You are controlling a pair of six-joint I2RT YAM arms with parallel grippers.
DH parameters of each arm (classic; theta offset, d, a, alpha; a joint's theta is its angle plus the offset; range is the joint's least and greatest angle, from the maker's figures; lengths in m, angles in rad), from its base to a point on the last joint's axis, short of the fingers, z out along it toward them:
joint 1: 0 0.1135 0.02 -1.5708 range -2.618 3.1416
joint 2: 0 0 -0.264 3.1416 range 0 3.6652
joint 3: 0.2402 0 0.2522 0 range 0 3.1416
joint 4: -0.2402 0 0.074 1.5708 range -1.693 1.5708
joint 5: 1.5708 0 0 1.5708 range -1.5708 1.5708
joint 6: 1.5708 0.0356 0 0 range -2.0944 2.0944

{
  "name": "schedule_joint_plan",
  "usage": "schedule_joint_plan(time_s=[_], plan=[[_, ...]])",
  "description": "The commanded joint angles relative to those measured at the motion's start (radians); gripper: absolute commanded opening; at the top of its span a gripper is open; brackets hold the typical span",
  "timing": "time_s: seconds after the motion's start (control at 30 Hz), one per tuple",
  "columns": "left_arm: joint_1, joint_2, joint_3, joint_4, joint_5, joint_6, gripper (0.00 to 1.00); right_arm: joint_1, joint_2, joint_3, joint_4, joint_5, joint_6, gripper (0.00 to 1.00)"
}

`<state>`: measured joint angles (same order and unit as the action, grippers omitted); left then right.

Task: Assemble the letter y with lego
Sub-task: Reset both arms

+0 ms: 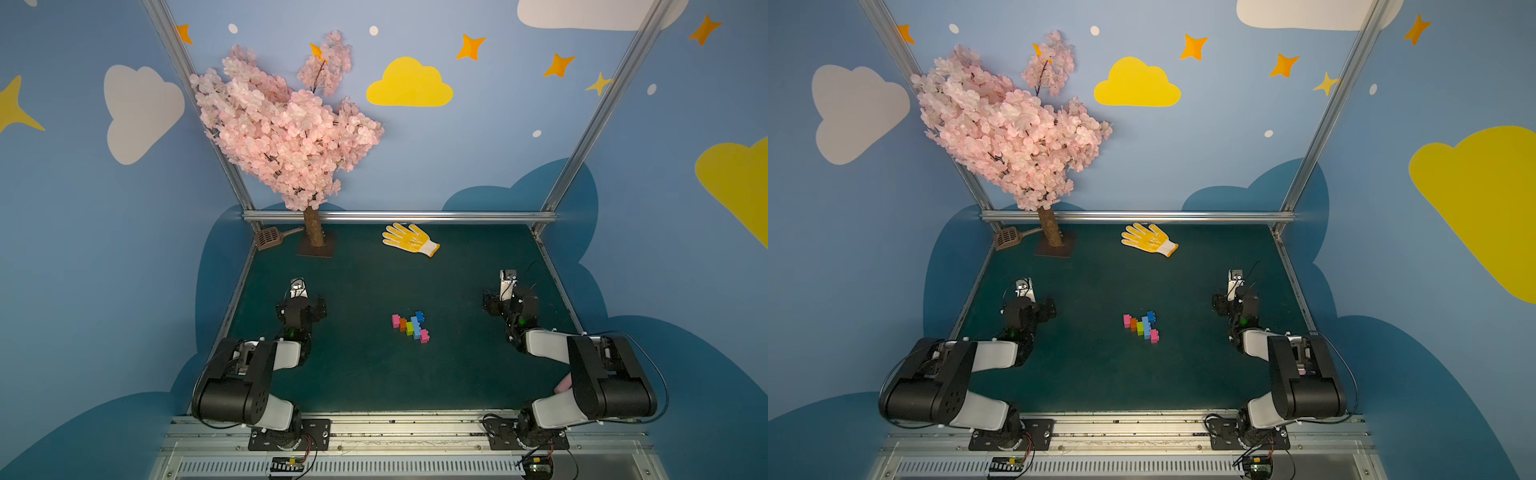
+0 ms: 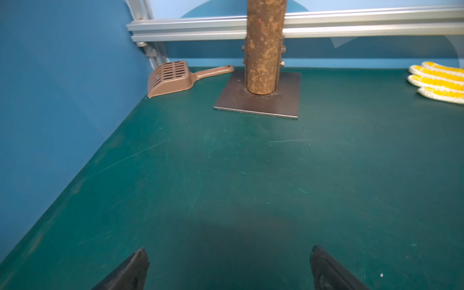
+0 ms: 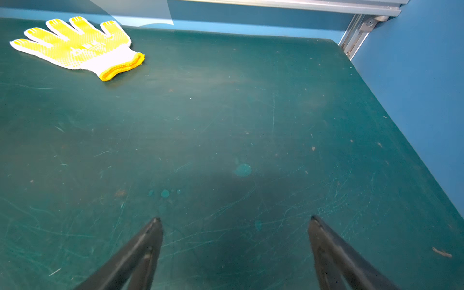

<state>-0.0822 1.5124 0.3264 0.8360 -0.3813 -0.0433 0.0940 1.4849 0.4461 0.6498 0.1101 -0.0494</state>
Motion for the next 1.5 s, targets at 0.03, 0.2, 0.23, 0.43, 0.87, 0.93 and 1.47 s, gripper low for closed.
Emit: schedule_joint_plan(time_s=[0.03, 0.2, 0.23, 0.43, 0.87, 0.93, 1.47], plan=[[0.004, -0.001, 0.022, 0.089, 0.041, 0.034, 1.0, -0.004, -0.009, 0.01, -0.028, -0.018, -0.004, 0.9], [0.02, 0.06, 0.03, 0.119, 0.079, 0.026, 1.0, -0.014, -0.011, 0.016, -0.037, -0.04, -0.003, 0.9], [0.02, 0.047, 0.04, 0.079, 0.078, 0.02, 1.0, -0.015, -0.01, 0.017, -0.037, -0.044, -0.003, 0.9], [0.022, 0.071, 0.019, 0.162, 0.082, 0.031, 1.0, -0.018, -0.009, 0.019, -0.041, -0.049, -0.001, 0.9], [0.022, 0.072, 0.017, 0.167, 0.082, 0.031, 1.0, -0.02, -0.008, 0.019, -0.041, -0.052, -0.002, 0.9], [0.022, 0.072, 0.018, 0.166, 0.082, 0.031, 1.0, -0.02, -0.009, 0.019, -0.042, -0.052, -0.002, 0.9], [0.022, 0.072, 0.017, 0.167, 0.082, 0.032, 1.0, -0.023, -0.012, 0.013, -0.033, 0.037, 0.045, 0.9]])
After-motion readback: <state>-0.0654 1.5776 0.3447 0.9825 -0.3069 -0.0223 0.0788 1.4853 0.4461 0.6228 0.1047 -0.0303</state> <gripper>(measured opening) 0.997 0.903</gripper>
